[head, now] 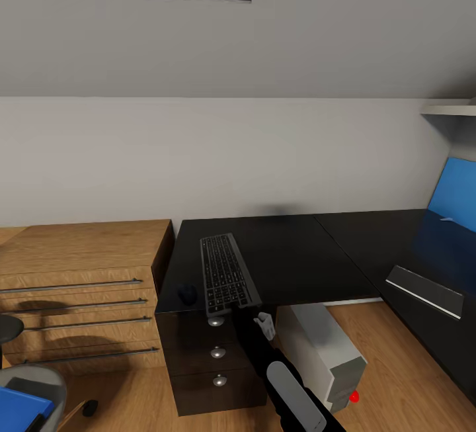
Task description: In the bedroom, organize the workspace by keeping the computer under the desk, ensuring the monitor is on the desk, placing the keyboard on the desk next to the monitor, placing the mouse on the desk next to the keyboard, moving the folder from the swivel chair onto the desk next to the mouse, stacking the notebook on top of the folder with the pen on top of the notebook, and positioning the swivel chair next to the desk.
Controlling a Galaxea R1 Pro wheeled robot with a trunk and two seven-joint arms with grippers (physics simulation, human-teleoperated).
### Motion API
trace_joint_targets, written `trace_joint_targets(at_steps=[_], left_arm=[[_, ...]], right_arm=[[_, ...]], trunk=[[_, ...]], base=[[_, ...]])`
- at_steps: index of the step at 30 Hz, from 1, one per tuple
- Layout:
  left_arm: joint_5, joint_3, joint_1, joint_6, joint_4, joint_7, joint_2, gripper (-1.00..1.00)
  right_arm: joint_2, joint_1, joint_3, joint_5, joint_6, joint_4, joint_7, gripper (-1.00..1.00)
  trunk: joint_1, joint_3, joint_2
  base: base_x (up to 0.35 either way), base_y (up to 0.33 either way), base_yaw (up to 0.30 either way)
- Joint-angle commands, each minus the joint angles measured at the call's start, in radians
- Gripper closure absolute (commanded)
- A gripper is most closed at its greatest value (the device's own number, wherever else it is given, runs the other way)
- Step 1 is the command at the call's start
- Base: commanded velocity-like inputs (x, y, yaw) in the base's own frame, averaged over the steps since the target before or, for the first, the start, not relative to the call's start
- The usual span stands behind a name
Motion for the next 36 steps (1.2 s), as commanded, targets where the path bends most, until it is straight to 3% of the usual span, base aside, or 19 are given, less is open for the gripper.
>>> trace_joint_targets(at_steps=[1, 13, 24, 36], left_arm=[[0.011, -0.002, 0.0, -0.006, -0.001, 0.004, 0.0, -1.0], [0.011, -0.002, 0.0, -0.006, 0.001, 0.004, 0.002, -1.0], [0.011, -0.002, 0.0, -0.005, 0.001, 0.004, 0.002, -1.0], [0.011, -0.003, 0.0, -0.004, 0.001, 0.004, 0.002, -1.0]], right_arm=[[-0.001, -0.001, 0.005, -0.022, -0.007, 0.06, 0.0, 1.0], [-0.002, -0.001, -0.003, -0.019, -0.007, 0.06, -0.001, 1.0], [-0.003, -0.001, -0.048, -0.018, -0.008, 0.062, -0.001, 1.0], [-0.002, -0.001, -0.051, -0.018, -0.008, 0.063, -0.002, 1.0]], trunk=[[0.0, -0.001, 0.0], [0.0, -0.001, 0.0], [0.0, -0.001, 0.0], [0.0, -0.001, 0.0]], base=[[0.0, 0.0, 0.0], [0.0, 0.0, 0.0], [0.0, 0.0, 0.0], [0.0, 0.0, 0.0]])
